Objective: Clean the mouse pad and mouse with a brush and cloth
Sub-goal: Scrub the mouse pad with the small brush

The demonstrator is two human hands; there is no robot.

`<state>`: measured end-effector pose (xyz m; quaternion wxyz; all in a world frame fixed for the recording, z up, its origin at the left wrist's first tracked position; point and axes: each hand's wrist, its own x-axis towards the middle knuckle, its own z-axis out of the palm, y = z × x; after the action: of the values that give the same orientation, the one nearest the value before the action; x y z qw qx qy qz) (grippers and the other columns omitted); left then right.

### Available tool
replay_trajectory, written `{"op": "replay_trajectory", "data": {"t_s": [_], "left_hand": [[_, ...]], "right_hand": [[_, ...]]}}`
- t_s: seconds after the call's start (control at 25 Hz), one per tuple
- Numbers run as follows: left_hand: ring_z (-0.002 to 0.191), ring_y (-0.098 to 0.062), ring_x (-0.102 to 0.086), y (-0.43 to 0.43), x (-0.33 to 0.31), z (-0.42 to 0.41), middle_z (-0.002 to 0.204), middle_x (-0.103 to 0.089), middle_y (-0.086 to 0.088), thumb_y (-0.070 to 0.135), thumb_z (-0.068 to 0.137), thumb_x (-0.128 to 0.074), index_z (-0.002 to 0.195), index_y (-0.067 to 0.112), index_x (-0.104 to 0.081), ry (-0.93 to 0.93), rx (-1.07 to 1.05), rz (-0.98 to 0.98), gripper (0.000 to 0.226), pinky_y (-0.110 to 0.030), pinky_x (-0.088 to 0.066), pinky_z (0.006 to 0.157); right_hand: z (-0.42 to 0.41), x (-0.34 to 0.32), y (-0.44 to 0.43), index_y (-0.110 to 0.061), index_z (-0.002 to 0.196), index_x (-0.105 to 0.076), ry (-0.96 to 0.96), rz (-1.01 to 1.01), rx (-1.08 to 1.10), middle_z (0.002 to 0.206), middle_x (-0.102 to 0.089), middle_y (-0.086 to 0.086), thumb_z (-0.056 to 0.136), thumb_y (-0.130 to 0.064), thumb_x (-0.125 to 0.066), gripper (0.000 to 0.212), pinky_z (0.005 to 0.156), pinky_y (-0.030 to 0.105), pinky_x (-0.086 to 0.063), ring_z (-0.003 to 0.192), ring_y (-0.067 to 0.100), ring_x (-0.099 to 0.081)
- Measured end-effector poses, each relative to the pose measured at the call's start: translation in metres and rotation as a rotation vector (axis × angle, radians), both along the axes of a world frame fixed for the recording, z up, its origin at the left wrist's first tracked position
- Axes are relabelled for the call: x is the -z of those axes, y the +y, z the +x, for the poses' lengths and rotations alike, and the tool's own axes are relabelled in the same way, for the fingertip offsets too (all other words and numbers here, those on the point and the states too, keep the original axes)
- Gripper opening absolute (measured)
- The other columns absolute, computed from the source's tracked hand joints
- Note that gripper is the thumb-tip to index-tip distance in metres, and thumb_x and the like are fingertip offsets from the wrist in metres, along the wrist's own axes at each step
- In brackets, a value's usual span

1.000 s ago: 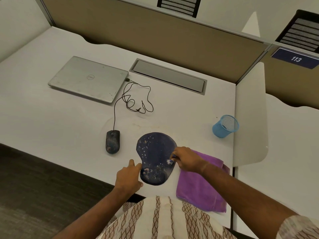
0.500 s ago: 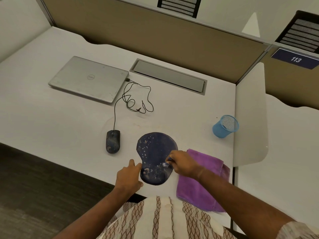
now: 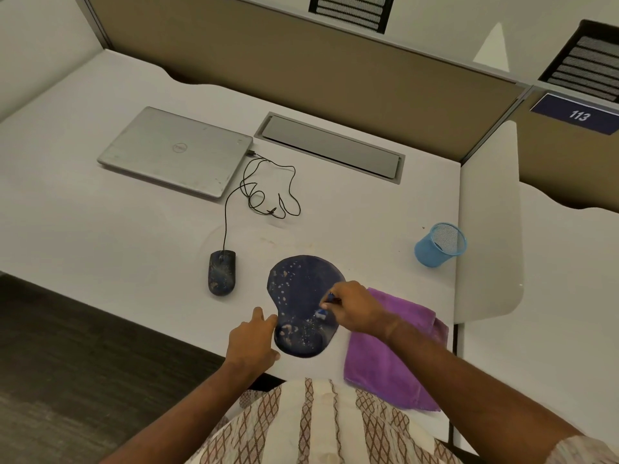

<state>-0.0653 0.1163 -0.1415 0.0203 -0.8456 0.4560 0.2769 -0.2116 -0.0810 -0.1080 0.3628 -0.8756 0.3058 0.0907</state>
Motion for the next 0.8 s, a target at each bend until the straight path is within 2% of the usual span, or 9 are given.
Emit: {"op": "replay_trajectory", "data": {"t_s": [0.12, 0.36, 0.52, 0.6, 0.72, 0.8], "left_hand": [[0.105, -0.021, -0.063, 0.000, 0.000, 0.000, 0.140, -0.045, 0.000, 0.052, 0.083, -0.073, 0.137, 0.031, -0.045, 0.000, 0.005, 0.006, 0.064, -0.027, -0.052, 0.090], [0.106, -0.022, -0.063, -0.001, 0.001, 0.000, 0.139, -0.045, 0.000, 0.050, 0.084, -0.073, 0.136, 0.031, -0.046, -0.003, -0.006, 0.005, 0.062, -0.028, -0.051, 0.092], [0.107, -0.022, -0.063, -0.001, 0.001, 0.000, 0.141, -0.045, 0.000, 0.051, 0.084, -0.073, 0.137, 0.032, -0.046, -0.005, -0.009, 0.003, 0.062, -0.027, -0.051, 0.093], [0.107, -0.022, -0.063, -0.001, 0.002, 0.000, 0.141, -0.045, 0.000, 0.051, 0.083, -0.074, 0.136, 0.032, -0.046, -0.005, -0.011, 0.006, 0.063, -0.028, -0.051, 0.093], [0.106, -0.022, -0.063, -0.002, 0.002, 0.000, 0.140, -0.045, 0.000, 0.051, 0.082, -0.074, 0.136, 0.032, -0.047, 0.000, -0.017, 0.006, 0.063, -0.027, -0.051, 0.092], [0.106, -0.021, -0.063, -0.002, 0.002, 0.000, 0.140, -0.045, 0.000, 0.051, 0.082, -0.075, 0.136, 0.032, -0.047, 0.007, -0.022, 0.005, 0.063, -0.027, -0.052, 0.092]], "right_hand": [[0.003, 0.008, 0.013, -0.017, 0.090, -0.077, -0.047, 0.062, 0.059, 0.089, -0.072, -0.008, 0.090, -0.021, -0.065, 0.012, 0.075, 0.023, -0.053, 0.079, 0.006, -0.064], [-0.013, 0.016, 0.002, -0.014, 0.092, -0.075, 0.078, 0.086, 0.054, 0.091, -0.073, -0.003, 0.091, -0.020, -0.063, 0.013, 0.075, 0.026, -0.055, 0.081, 0.009, -0.066], [-0.017, 0.013, -0.007, -0.013, 0.082, -0.070, 0.188, 0.086, -0.011, 0.077, -0.068, 0.000, 0.089, -0.015, -0.064, 0.009, 0.064, 0.026, -0.053, 0.072, 0.015, -0.065], [-0.013, 0.011, -0.009, -0.012, 0.081, -0.071, 0.146, 0.095, 0.023, 0.076, -0.070, 0.000, 0.088, -0.018, -0.065, 0.011, 0.063, 0.029, -0.052, 0.071, 0.016, -0.066], [0.002, 0.007, -0.001, -0.019, 0.087, -0.076, -0.010, 0.129, 0.110, 0.083, -0.073, -0.011, 0.090, -0.024, -0.067, 0.011, 0.069, 0.020, -0.053, 0.077, 0.005, -0.067], [0.011, 0.010, 0.009, -0.018, 0.088, -0.077, -0.057, 0.152, 0.116, 0.086, -0.074, -0.011, 0.091, -0.021, -0.066, 0.012, 0.073, 0.019, -0.053, 0.080, 0.004, -0.066]]}}
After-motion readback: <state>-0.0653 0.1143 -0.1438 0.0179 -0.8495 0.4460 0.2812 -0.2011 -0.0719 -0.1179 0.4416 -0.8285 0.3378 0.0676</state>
